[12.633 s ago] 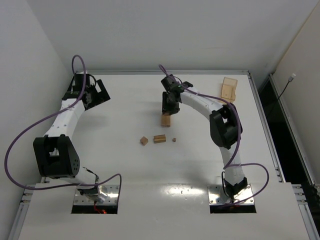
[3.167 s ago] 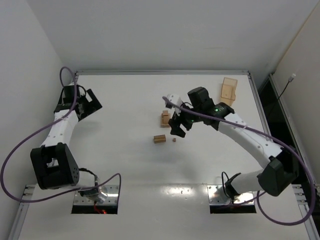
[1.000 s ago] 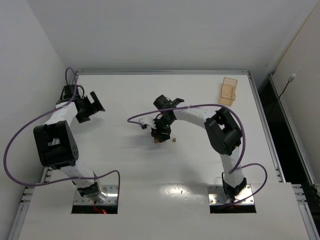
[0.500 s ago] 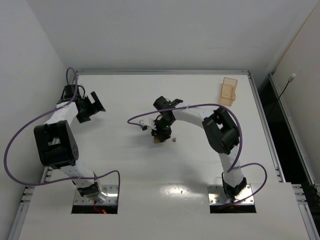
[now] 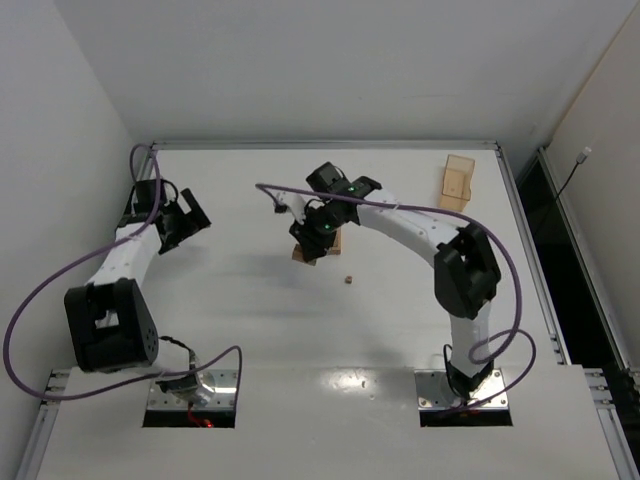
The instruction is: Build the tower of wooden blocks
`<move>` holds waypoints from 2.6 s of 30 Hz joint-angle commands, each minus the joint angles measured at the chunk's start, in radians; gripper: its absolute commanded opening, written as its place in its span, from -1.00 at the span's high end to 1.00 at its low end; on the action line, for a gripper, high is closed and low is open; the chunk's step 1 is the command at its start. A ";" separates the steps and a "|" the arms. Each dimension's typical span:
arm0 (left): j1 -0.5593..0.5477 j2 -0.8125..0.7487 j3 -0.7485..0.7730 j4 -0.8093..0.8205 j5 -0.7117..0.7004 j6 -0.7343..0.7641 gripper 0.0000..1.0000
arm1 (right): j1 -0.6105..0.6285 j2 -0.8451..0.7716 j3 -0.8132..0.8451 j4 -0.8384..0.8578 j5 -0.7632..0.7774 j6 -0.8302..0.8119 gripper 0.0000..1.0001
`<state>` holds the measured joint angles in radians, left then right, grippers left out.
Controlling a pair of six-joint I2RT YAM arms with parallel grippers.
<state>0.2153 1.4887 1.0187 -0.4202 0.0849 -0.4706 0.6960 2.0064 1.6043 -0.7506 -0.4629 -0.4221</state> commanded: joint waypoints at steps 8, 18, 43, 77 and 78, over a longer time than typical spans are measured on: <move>-0.016 -0.168 -0.022 -0.001 -0.165 -0.088 -0.98 | -0.022 -0.224 -0.013 0.051 0.468 0.784 1.00; 0.047 -0.142 0.001 -0.014 0.038 0.000 -0.98 | -0.099 -0.163 0.057 -0.016 0.647 1.031 1.00; 0.047 -0.082 0.021 0.004 0.056 0.000 -0.98 | -0.081 0.032 0.198 0.019 0.658 1.123 1.00; 0.047 -0.045 0.021 0.023 0.065 0.000 -0.98 | -0.090 0.114 0.200 0.031 0.665 1.076 1.00; 0.047 -0.045 0.021 0.023 0.065 0.000 -0.98 | -0.090 0.114 0.200 0.031 0.665 1.076 1.00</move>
<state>0.2569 1.4410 1.0046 -0.4248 0.1356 -0.4786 0.6071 2.1258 1.7905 -0.7376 0.1944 0.6548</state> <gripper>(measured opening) 0.991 0.288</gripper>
